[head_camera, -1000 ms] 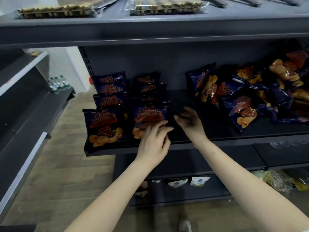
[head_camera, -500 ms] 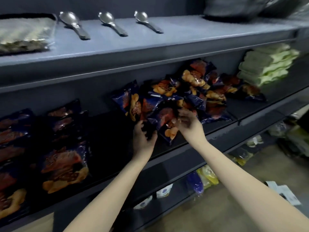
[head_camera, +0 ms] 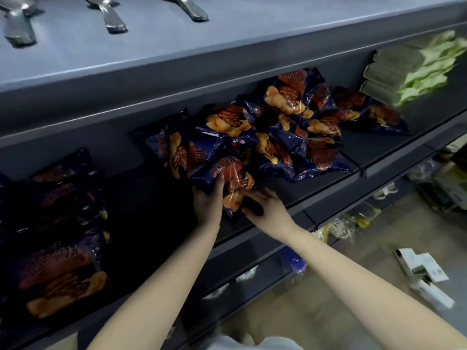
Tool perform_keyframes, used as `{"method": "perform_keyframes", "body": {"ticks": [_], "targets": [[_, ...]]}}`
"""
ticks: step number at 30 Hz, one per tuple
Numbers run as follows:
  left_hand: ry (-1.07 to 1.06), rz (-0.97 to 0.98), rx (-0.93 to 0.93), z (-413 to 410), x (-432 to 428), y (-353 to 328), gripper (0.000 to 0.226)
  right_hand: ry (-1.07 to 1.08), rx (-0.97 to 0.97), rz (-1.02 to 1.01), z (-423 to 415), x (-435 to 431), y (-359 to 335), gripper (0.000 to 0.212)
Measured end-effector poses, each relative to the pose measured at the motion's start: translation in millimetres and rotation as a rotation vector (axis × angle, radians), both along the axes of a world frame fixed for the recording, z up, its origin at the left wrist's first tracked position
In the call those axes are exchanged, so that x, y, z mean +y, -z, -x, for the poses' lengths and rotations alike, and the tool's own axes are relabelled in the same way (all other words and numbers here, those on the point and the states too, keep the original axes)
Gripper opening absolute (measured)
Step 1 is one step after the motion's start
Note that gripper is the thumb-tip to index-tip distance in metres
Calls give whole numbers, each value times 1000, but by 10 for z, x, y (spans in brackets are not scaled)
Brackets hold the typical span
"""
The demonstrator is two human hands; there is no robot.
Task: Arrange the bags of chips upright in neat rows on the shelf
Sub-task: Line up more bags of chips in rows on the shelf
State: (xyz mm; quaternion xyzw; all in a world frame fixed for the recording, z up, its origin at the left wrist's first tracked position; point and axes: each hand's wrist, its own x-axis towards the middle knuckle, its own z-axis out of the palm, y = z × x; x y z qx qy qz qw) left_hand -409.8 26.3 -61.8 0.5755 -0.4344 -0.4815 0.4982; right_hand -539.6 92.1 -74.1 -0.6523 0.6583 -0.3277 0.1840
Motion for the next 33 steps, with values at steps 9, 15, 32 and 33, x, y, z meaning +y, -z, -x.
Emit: {"method": "perform_keyframes", "body": {"ticks": [9,15,32,33], "targets": [[208,124,-42,-217,45,-85,46,245,-299,94,95,-230,-217,25],[250,152,42,-559,28,-264,42,-125,-787,-233,-54,-320,-324,59],[-26,143,-149,-1296,132,-317,77,-158,-746,-168,-1039,-667,-318,39],[-20,145,-218,-1314,159,-307,83,-123,-751,-166,-1075,-709,-314,43]]}}
